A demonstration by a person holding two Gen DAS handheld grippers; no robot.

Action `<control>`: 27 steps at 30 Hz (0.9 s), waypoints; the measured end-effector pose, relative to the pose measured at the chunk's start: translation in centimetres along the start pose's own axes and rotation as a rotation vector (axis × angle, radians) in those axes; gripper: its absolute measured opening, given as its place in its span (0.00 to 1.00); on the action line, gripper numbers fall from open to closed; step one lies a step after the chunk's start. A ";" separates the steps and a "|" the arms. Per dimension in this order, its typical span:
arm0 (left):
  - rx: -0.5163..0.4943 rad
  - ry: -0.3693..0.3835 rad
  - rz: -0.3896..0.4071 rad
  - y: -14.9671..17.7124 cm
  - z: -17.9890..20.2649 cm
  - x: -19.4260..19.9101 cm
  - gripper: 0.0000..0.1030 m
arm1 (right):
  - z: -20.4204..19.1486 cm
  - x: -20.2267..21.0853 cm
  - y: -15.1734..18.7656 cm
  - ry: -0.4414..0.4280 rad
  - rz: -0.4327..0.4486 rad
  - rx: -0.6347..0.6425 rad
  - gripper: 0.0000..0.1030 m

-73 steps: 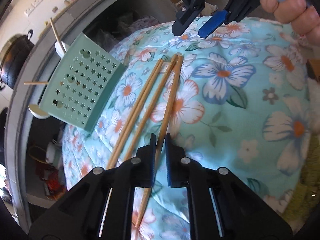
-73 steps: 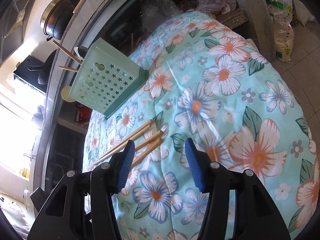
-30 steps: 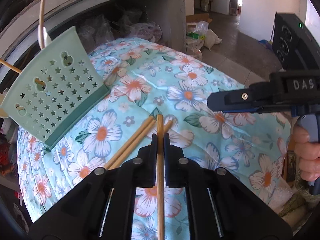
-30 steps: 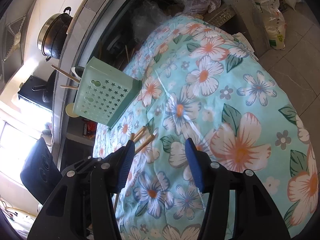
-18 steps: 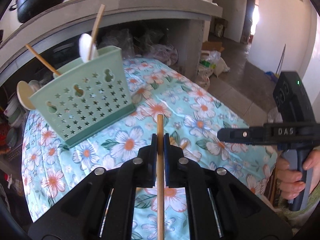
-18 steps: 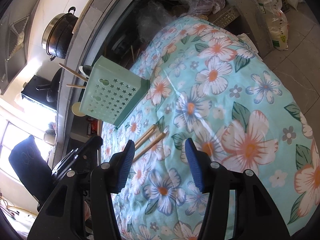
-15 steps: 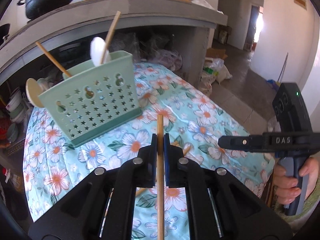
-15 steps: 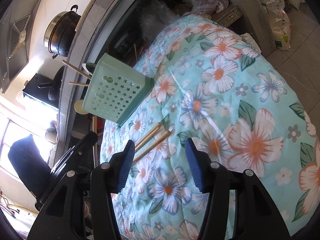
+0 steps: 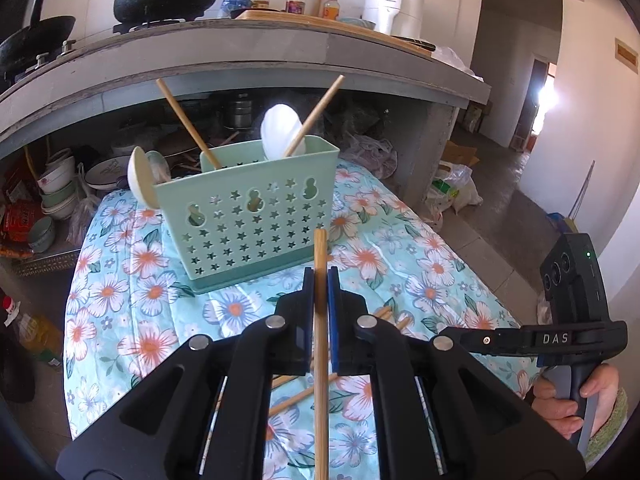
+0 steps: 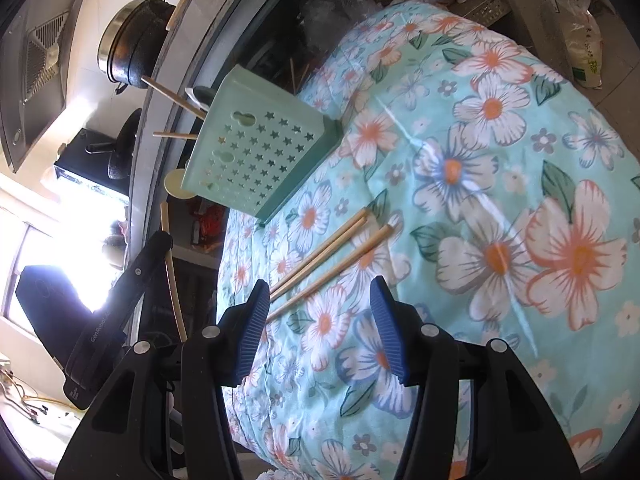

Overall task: Organize utensils
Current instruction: 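Grasp another chopstick with the right gripper while the left gripper holds its chopstick upright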

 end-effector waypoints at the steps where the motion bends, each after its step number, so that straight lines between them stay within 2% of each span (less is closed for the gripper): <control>1: 0.005 -0.002 0.003 0.0 -0.2 0.1 0.05 | -0.1 -0.2 0.2 0.001 -0.006 0.000 0.50; 12: 0.021 -0.020 0.027 -0.2 -1.2 0.7 0.05 | -0.5 -1.7 1.0 0.010 -0.042 -0.014 0.50; 20: 0.021 -0.032 0.049 -0.5 -1.4 1.2 0.05 | 1.3 -2.4 0.9 0.043 -0.052 -0.073 0.50; 27: 0.004 -0.072 0.068 -0.8 -1.7 1.4 0.05 | 2.9 -3.3 0.5 0.030 -0.048 -0.143 0.50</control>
Point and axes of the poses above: each gripper's, at about its wrist camera, not at the fingertips, and x roughly against the way its jaws point, z to its right, y to its underside, the point moved 10 cm from there along -x, roughly the way its jaws point, and after that the axes turned 2 degrees about x, right-handed, at the moved point
